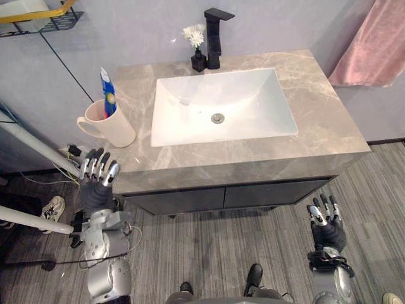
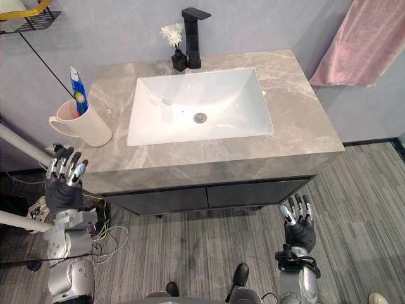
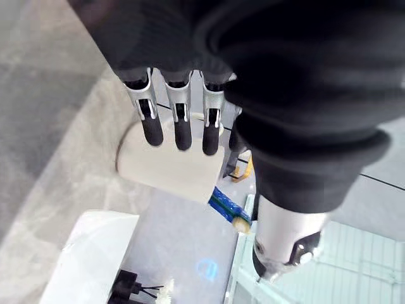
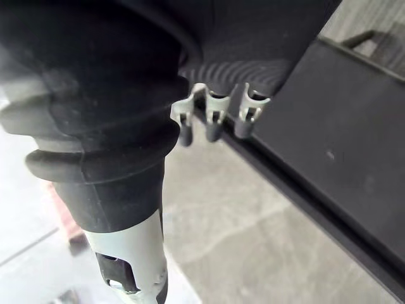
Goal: Organize washtable
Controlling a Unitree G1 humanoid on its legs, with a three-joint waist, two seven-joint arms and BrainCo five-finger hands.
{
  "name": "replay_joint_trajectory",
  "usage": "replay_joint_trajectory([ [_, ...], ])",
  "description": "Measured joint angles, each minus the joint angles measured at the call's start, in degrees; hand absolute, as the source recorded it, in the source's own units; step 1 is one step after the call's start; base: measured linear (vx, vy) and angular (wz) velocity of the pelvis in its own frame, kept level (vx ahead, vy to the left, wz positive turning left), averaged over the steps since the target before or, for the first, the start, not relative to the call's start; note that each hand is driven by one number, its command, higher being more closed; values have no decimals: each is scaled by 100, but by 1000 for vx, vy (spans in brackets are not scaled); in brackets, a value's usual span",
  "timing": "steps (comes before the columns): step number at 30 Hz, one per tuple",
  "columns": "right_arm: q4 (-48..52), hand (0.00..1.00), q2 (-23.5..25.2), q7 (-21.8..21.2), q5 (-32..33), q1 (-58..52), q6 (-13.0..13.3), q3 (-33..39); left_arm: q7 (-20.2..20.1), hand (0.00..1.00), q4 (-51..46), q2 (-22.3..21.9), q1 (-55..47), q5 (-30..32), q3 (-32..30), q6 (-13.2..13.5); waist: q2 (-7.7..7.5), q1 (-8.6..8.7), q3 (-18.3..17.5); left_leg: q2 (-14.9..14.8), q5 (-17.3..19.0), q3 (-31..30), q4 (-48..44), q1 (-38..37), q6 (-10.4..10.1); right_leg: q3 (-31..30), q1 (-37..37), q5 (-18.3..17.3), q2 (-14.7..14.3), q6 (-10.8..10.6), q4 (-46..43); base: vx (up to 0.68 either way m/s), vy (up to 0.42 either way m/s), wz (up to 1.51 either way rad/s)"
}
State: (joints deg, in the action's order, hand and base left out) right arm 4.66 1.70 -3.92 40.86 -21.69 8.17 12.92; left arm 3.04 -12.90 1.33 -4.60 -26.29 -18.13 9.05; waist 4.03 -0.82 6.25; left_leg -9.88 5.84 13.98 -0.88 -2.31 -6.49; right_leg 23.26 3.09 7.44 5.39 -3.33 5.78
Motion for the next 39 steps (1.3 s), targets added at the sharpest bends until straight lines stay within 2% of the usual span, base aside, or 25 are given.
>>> replay_joint_trajectory([
  [8,0,0,-1,2,0,-9,-34,2,116,100,227,114,216,426,54,-8,-45,4,-4,0,-4,0,18,1,-2,9,5,1,-1,0,1,0,0,0],
  [15,-1,0,0,4,-6,-15,-89,-12,248,100,495,271,509,634,77,-105,-216,3,28,1,-4,5,28,73,-3,5,85,3,-1,0,1,0,0,0],
  [28,0,0,-70,5,-94,-24,-92,-234,574,100,1282,1050,1505,909,21,-201,-443,1,100,12,-10,27,50,198,-14,-67,251,29,0,3,-1,1,0,0],
  [39,1,0,-84,5,-93,-65,-91,-232,599,100,1603,1486,1888,909,-17,-222,-569,-5,247,32,-9,41,51,261,-14,-119,330,35,18,0,-1,0,0,0],
])
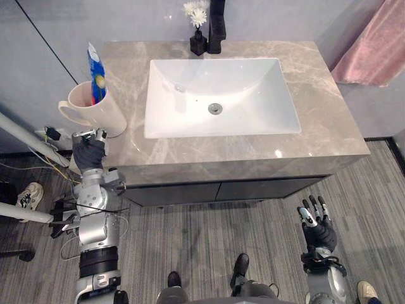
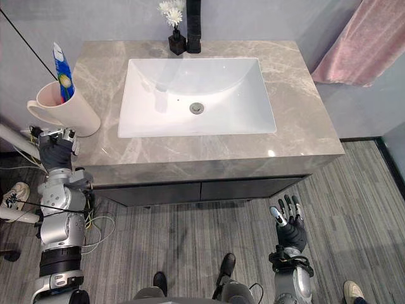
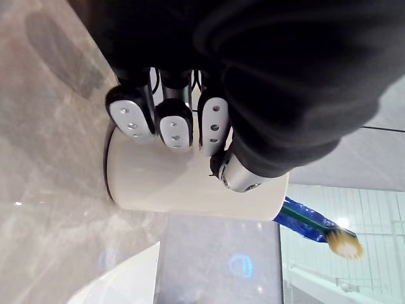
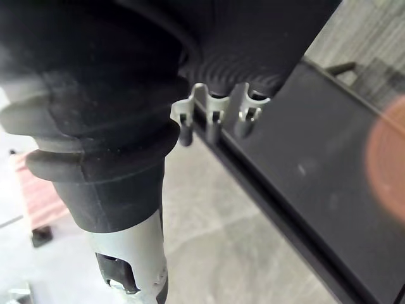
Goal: Organize washtable
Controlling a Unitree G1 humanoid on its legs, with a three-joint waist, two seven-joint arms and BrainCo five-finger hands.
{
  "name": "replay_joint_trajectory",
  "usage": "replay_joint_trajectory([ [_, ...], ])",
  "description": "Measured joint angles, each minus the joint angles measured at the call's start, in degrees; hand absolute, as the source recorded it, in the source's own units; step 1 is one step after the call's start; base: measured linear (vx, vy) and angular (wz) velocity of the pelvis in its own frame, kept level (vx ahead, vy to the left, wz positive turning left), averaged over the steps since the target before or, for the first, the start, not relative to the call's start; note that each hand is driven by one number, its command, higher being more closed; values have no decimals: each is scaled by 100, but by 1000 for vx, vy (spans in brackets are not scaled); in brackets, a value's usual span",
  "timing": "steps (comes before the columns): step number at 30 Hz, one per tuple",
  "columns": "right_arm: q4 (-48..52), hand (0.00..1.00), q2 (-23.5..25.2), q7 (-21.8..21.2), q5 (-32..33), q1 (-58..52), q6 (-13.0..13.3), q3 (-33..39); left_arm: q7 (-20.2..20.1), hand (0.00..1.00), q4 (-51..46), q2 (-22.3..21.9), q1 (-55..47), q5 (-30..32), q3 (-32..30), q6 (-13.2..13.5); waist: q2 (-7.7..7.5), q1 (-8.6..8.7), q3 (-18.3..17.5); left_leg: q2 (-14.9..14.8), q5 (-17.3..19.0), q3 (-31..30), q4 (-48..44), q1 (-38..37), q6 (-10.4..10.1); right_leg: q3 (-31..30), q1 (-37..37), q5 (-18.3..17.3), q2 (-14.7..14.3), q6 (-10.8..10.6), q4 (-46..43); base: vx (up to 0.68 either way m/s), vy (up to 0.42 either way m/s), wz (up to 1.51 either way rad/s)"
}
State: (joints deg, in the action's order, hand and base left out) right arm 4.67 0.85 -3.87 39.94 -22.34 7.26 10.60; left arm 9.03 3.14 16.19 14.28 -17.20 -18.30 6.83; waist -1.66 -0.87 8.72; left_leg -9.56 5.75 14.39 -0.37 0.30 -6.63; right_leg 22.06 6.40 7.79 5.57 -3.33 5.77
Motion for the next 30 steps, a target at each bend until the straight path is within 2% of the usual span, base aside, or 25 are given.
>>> replay_joint_trajectory([
  [8,83,0,-16,2,1,5,1,0,2,100,254,193,386,0,37,-12,-33,1,156,38,0,22,-20,148,0,-43,168,51,38,-2,-1,3,-1,-2],
  [16,138,0,-21,5,0,6,12,-25,110,100,651,669,1027,-1,259,-28,-211,6,351,54,7,69,-37,180,3,-164,236,120,55,-6,-1,-4,0,-2],
  [24,183,0,-82,5,-1,5,15,-47,114,100,909,794,1353,-1,282,-23,-221,1,424,54,17,121,-69,239,5,-210,307,147,57,11,-1,-7,-10,-2],
  [30,372,0,-141,3,-2,-3,36,-146,117,100,1373,1220,1827,-5,504,-32,-274,17,532,49,57,129,-224,380,3,-258,397,154,62,21,-1,-14,-8,-2],
])
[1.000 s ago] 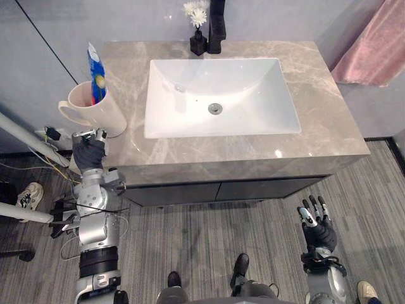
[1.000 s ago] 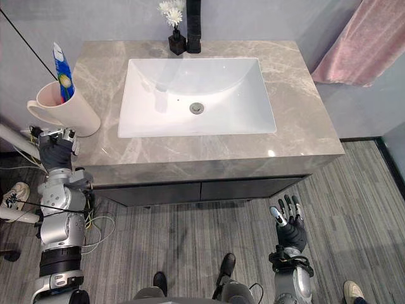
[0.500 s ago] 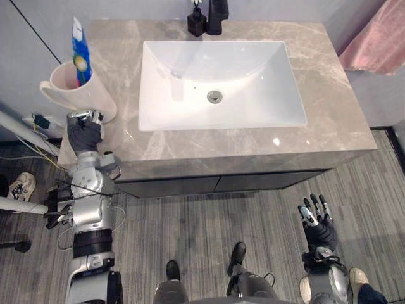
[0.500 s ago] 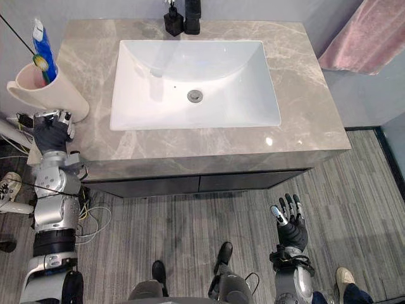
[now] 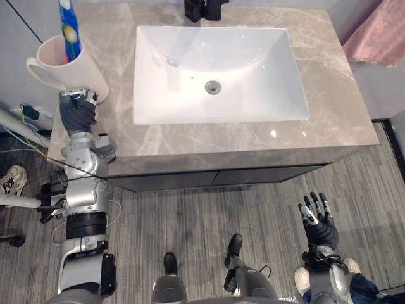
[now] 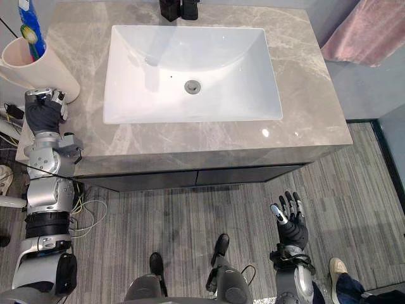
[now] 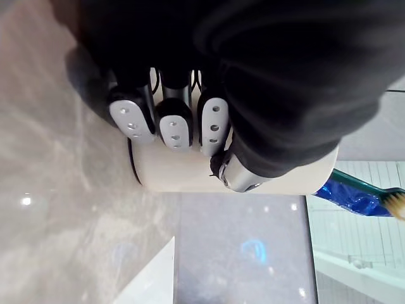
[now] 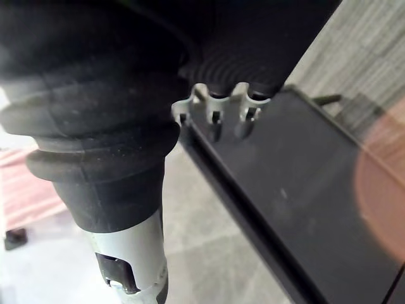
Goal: Organize washtable
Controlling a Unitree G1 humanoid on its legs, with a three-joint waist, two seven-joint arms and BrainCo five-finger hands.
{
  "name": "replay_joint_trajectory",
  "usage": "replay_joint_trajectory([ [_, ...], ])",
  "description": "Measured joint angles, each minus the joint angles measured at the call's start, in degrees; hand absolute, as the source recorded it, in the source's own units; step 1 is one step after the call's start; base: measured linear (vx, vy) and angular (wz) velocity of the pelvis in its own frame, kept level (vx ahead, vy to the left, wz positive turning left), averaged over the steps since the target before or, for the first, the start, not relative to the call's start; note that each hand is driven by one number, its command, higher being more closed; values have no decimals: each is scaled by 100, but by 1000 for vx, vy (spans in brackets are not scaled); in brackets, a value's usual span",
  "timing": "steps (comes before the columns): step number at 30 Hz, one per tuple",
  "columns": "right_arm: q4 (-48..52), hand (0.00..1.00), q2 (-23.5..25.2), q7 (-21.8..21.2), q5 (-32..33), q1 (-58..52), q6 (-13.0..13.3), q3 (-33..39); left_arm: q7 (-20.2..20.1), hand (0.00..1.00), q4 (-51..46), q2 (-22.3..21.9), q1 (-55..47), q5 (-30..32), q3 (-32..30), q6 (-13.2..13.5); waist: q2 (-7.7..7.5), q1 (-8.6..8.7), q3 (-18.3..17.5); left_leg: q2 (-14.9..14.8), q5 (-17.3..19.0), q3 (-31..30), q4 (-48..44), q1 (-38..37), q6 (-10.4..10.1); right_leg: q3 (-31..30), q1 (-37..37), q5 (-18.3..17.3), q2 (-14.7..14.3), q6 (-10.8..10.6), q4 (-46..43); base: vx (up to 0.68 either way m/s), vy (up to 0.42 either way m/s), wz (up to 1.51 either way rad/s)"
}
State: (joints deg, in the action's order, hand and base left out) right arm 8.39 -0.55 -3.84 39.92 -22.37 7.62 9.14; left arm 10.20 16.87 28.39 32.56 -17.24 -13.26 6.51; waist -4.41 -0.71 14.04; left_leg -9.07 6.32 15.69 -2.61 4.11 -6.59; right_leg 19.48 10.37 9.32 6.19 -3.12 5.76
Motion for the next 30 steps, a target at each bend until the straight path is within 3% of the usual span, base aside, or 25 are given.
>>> replay_joint_trajectory([
  [10,1,0,0,-14,3,3,3,-119,-17,100,1118,809,1172,-9,749,-134,-99,20,114,-3,2,-15,-125,119,-7,-73,104,89,14,29,2,0,-1,0],
  [15,3,0,-8,-22,4,-10,5,-290,-67,100,1528,1175,1664,-21,1094,-172,-184,163,157,15,1,-53,-148,151,-7,-88,109,152,51,13,3,-5,5,3],
  [30,198,0,-111,-142,13,-112,8,-354,-245,100,1850,1279,2077,-65,1307,-173,-197,207,159,41,-82,-172,-229,323,50,-217,209,403,102,77,7,-20,0,4],
])
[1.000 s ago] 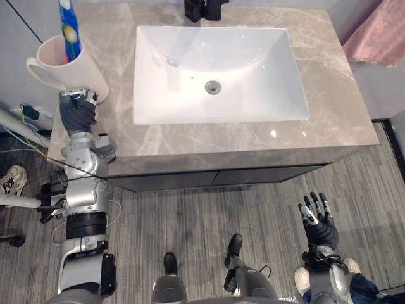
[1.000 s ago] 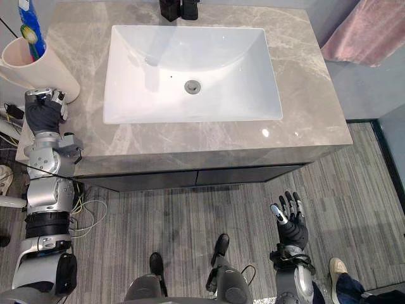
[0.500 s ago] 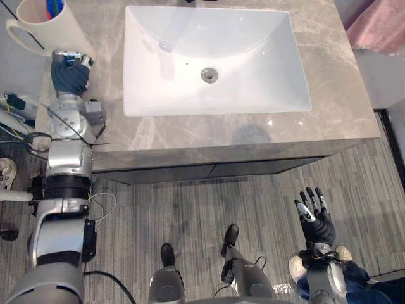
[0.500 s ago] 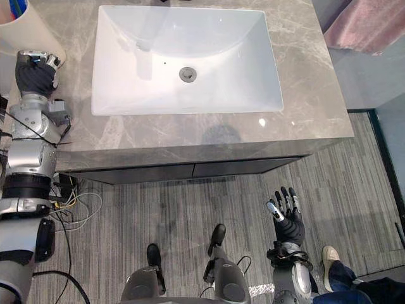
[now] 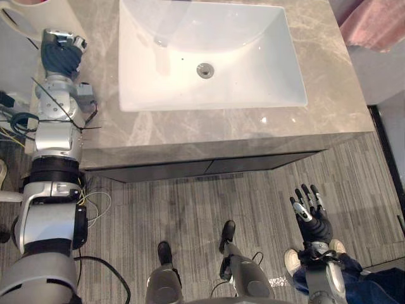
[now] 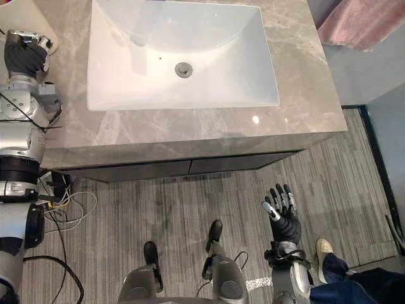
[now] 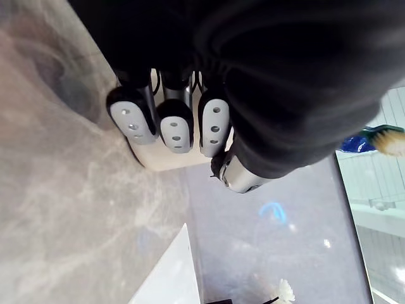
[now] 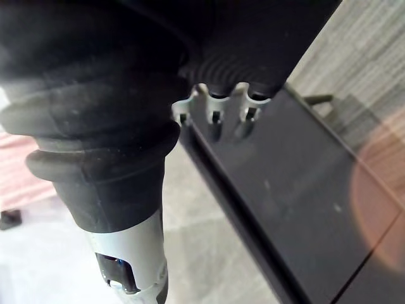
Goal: Organize washtable
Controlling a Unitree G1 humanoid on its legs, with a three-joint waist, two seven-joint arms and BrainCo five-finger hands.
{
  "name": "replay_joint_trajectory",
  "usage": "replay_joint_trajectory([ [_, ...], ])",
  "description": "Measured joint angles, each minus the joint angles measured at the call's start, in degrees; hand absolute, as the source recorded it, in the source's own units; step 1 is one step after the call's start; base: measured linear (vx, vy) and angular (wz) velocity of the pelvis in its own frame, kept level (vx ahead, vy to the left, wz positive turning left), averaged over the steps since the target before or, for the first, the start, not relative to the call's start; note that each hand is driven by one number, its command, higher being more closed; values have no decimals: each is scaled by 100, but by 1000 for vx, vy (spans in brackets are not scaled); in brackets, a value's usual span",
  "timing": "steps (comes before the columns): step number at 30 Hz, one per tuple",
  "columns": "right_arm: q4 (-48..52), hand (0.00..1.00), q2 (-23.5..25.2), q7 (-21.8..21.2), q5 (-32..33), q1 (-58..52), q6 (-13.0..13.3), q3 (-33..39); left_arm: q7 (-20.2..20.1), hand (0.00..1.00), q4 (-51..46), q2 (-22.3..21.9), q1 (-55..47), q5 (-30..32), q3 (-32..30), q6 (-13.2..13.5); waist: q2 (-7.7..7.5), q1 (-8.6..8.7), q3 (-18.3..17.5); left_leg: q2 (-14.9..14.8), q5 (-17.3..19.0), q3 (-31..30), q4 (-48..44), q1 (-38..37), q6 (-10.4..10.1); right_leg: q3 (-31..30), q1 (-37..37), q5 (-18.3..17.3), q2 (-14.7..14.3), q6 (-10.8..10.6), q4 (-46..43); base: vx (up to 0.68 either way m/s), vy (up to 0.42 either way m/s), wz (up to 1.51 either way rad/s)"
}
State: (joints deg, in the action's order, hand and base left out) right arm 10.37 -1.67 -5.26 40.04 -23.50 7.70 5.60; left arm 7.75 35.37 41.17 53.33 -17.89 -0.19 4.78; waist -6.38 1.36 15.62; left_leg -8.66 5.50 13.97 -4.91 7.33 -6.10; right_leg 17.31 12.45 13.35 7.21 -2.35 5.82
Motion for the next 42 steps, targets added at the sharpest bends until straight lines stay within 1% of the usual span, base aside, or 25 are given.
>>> replay_joint_trajectory([
  [3,-1,0,-2,0,1,1,0,-29,-18,100,-133,-17,-88,0,9,-1,-2,6,-1,44,-44,-64,1,13,13,6,-1,0,38,0,0,-42,0,4],
  [6,-9,0,-6,1,2,1,0,-170,-91,100,-827,-98,-541,1,78,11,-5,10,-3,85,-86,-122,-2,40,33,14,-8,0,88,-1,2,-50,11,10],
  [8,-62,0,12,0,2,5,0,-191,-187,100,-1162,-294,-908,1,90,8,-15,-16,-11,98,-132,-150,-4,65,34,79,-28,1,96,-3,-2,-49,-5,15],
  [12,-108,0,13,0,0,5,-1,-165,-343,100,-1400,-492,-1249,7,90,-4,-13,-36,-12,96,-183,-248,-11,94,34,174,-69,-1,94,-3,-3,-42,-10,12],
  [14,-110,0,12,-1,0,11,-5,-142,-404,100,-1475,-498,-1249,11,90,-5,-1,-53,-29,95,-191,-255,-10,105,31,194,-69,-9,94,-1,-3,-40,-10,4],
  [17,-223,0,10,-13,2,21,-7,-116,-409,100,-1548,-494,-1246,30,121,-3,49,-41,-203,93,-213,-275,-2,119,12,233,-70,-96,95,35,-3,-12,-11,4],
  [19,-303,0,-14,-14,2,19,-11,-106,-415,100,-1548,-486,-1241,71,282,0,162,-23,-338,84,-217,-290,6,130,3,224,-73,-124,87,15,-3,10,-2,2],
  [22,-346,0,-80,-48,3,19,-14,-108,-422,100,-1542,-479,-1162,84,466,1,246,-18,-409,82,-224,-297,60,159,-8,228,-76,-127,84,10,-3,0,0,0],
  [25,-368,0,-100,-76,5,7,-14,-107,-485,100,-1331,-456,-985,85,505,3,227,-7,-434,84,-285,-305,81,110,-42,234,-78,-124,82,8,-4,53,14,2],
  [27,-417,0,-100,-94,5,5,-15,-107,-501,100,-1059,-353,-796,88,668,0,214,-1,-447,85,-296,-313,81,92,-41,243,-84,-121,83,7,-4,49,8,4],
  [30,-454,0,-97,-98,6,-13,-20,-118,-512,100,-538,-226,-327,134,916,-11,173,1,-474,86,-296,-325,77,100,-41,257,-88,-120,88,6,-3,10,5,1],
  [34,-453,0,-97,-105,27,-14,-20,-118,-505,100,-73,-12,243,133,1093,-19,112,62,-513,84,-296,-331,71,108,-41,259,-90,-119,88,7,-3,0,0,0],
  [37,-453,0,-100,-106,50,-13,-20,-116,-499,100,175,95,488,126,1127,-20,109,97,-514,77,-293,-331,64,169,-41,259,-83,-120,85,7,-2,0,0,0],
  [42,-454,0,-105,-103,116,-8,-20,-113,-502,100,457,204,701,93,1127,-24,82,98,-507,72,-298,-321,52,234,-45,231,43,-115,75,13,-3,29,4,-2],
])
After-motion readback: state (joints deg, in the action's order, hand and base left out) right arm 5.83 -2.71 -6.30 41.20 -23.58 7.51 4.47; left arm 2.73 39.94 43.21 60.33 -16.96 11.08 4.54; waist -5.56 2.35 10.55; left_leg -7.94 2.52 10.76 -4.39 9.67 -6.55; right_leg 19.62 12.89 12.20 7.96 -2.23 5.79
